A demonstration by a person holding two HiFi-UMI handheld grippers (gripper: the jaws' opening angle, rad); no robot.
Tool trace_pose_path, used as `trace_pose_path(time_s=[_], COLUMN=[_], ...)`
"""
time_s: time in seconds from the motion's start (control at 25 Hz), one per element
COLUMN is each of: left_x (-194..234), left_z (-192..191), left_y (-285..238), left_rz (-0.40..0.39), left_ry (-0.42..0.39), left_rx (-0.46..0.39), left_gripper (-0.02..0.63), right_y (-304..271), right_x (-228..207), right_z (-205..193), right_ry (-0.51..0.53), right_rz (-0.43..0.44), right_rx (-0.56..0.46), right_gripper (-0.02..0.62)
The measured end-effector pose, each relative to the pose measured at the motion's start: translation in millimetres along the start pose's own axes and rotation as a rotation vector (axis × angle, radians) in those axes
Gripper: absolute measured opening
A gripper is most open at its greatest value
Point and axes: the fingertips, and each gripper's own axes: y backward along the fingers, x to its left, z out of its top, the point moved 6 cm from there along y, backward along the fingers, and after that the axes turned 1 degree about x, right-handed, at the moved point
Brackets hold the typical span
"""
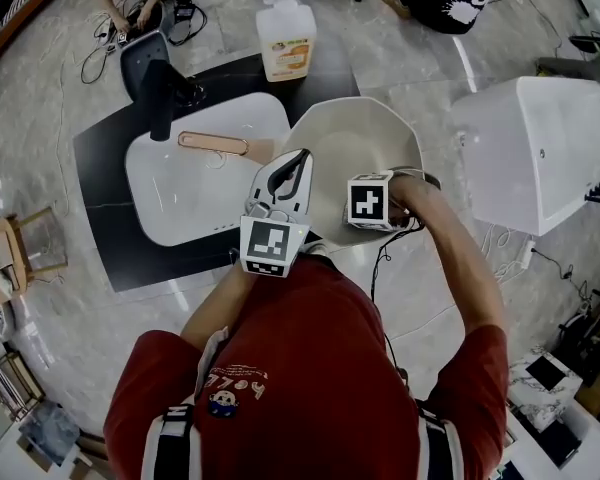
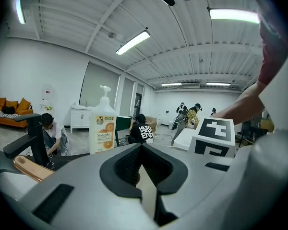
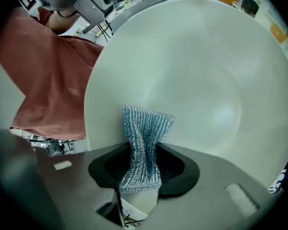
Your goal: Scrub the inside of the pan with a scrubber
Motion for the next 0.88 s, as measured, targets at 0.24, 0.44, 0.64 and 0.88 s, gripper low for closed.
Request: trace_pose_path(time_s=[0.24,0.44,0.64,0.88], left_x=[-2.1,-2.5,-0.3,3.2], left_z=[-1.5,-0.5,-1.9,-3.4], left_y=[-4.3,-5.6,-5.0,-5.7], left_rz=[-0.007,-0.001,0.007,0.020], left_ry=[-0.001,0.001,0.000,0.003], left_rx=[0.002,0.002,0.007,0.012], left_gripper=[0.006,0.006,0.006,0.006], right_y=[0.7,6.1,12.8,22.6], right_x=[-15.5,-29.1,-49.5,-77.1], right_z=[-9.9,-18.3,-20.7,-18.3], right_ry=[0.002,-0.004,0.002,-0.005], right_rz=[-0.128,-0.204,-0.355,-0.569], right_rx=[0.060,0.086,0.105,0.101], right_gripper=[0.170,0.170,0.170,0.172])
